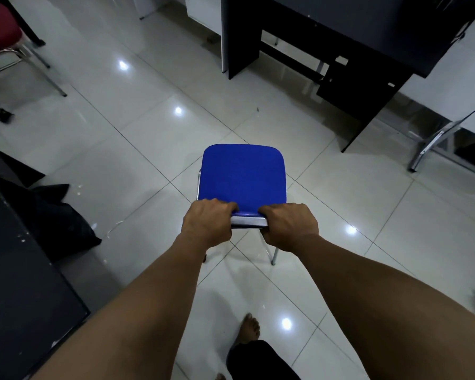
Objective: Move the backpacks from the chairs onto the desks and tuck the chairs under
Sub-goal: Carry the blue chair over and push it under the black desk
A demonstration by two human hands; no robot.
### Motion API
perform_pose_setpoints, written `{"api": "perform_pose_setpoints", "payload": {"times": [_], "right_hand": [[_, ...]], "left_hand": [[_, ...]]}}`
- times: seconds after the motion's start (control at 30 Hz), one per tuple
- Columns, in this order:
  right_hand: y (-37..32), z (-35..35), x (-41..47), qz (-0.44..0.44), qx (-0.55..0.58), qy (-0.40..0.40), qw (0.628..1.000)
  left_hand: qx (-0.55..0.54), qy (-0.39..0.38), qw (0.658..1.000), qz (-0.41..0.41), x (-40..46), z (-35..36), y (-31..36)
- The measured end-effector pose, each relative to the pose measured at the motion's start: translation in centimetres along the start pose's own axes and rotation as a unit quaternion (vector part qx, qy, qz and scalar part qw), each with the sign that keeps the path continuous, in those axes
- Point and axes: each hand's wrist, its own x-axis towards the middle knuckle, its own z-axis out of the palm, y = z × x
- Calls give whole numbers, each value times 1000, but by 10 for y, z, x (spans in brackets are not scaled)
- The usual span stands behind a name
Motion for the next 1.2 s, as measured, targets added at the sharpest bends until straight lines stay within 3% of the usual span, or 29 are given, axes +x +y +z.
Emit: {"api": "perform_pose_setpoints", "payload": {"times": [0.7,1.2], "right_hand": [[36,-14,91,18,11,15,1000],[92,-35,190,24,-13,16,1000]], "left_hand": [[-21,-70,997,-1,102,-25,-43],[-30,-40,998,24,211,-41,-80]]}}
